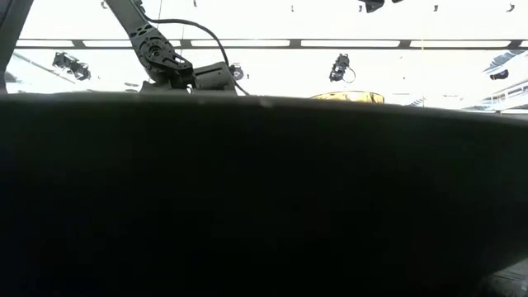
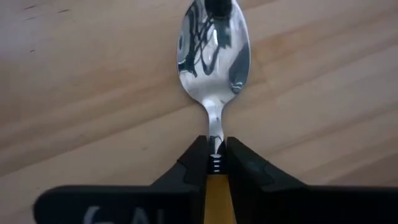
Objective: Pick and place plate/cup/fork/spoon on tray
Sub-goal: Put the yellow spoon on the black serving tray to the left of the orange fork
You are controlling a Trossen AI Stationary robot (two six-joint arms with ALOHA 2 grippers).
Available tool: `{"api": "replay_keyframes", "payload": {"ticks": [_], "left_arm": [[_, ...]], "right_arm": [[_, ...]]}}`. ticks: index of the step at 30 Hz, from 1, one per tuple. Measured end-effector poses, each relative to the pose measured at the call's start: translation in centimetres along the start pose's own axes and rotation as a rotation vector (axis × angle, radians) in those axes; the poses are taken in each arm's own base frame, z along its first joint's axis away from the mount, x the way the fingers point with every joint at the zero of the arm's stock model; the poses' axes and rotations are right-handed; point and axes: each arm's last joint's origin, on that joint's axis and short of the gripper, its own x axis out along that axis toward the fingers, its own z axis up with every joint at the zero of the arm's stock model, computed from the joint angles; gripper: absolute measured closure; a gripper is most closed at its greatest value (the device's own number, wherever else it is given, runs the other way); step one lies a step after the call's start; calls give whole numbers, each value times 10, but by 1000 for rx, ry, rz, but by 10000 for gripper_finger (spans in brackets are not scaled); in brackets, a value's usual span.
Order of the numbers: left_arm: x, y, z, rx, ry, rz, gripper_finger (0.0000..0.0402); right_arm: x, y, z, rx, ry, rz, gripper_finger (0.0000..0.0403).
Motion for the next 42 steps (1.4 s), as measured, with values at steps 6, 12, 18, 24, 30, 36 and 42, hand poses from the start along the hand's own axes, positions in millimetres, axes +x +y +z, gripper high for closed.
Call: {"api": "replay_keyframes", "payload": {"ticks": [6, 12, 18, 24, 30, 36, 42], "left_arm": [[-3, 0, 1, -37, 6, -7, 358], [-32, -1, 5, -34, -14, -69, 358], [-86, 0, -4, -33, -80, -95, 363], [-127, 2, -27, -83, -68, -151, 387], [-149, 2, -63, -77, -34, -146, 393], [-150, -2, -69, 35, -128, -134, 382], [-120, -9, -42, 137, -73, -136, 356]], "right_arm": [[0, 0, 0, 0, 0, 0, 300], [0, 0, 0, 0, 3, 2, 300], [0, 0, 0, 0, 3, 1, 300], [0, 1, 0, 2, -4, 6, 300], [1, 2, 1, 2, -13, 12, 300], [3, 2, 3, -2, -40, 18, 300], [9, 0, 6, -8, -78, 9, 300]]}}
